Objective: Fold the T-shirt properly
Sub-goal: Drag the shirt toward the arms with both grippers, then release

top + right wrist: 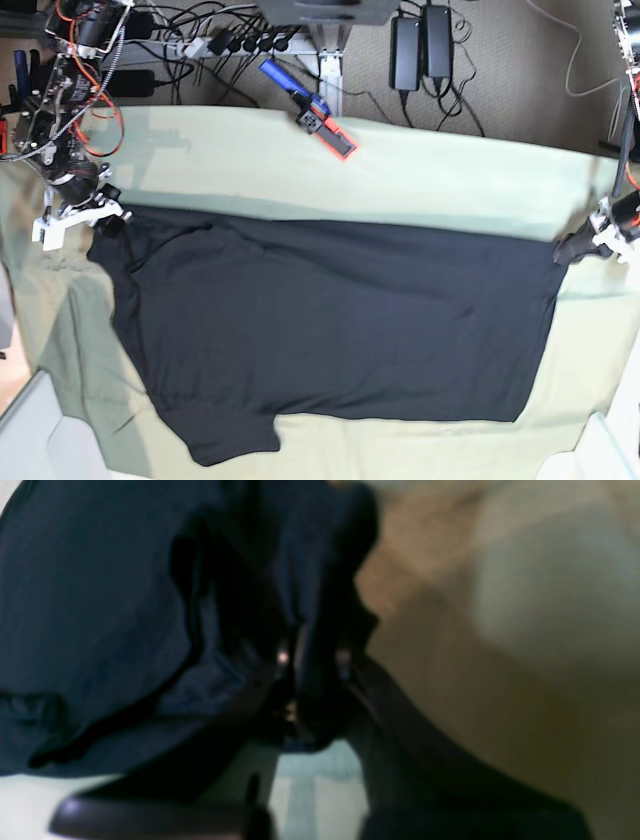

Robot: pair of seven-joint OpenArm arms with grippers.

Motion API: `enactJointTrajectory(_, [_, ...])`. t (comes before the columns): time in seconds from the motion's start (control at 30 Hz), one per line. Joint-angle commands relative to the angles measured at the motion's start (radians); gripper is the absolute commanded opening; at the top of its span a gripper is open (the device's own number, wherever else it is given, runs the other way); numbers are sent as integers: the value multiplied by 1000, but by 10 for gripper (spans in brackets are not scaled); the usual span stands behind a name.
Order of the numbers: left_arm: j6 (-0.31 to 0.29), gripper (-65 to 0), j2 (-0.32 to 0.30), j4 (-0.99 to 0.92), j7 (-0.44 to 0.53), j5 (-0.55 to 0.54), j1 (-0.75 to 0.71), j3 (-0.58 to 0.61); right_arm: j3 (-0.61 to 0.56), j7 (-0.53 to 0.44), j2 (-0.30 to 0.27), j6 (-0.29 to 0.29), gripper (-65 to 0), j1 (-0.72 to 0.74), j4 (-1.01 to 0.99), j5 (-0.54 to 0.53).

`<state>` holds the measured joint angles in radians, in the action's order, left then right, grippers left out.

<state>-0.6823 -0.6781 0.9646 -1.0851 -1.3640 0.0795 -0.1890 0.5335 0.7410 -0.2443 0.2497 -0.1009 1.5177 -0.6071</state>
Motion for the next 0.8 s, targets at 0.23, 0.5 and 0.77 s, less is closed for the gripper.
enactJointTrajectory(0.23, [-16,-650,-48,177,-35,-83,-167,-10,46,-11,-58,54,-650,-153,113,-4])
enactJointTrajectory(0.5, [-16,-650,-48,248,-52,-92,-275,-113,81,-6,-64,58,-650,-272,151,-30])
enactJointTrajectory(0.77, [-16,-650,-48,352,-63,-110,-392,-213,140,10,-77,72,-650,-312,152,-63])
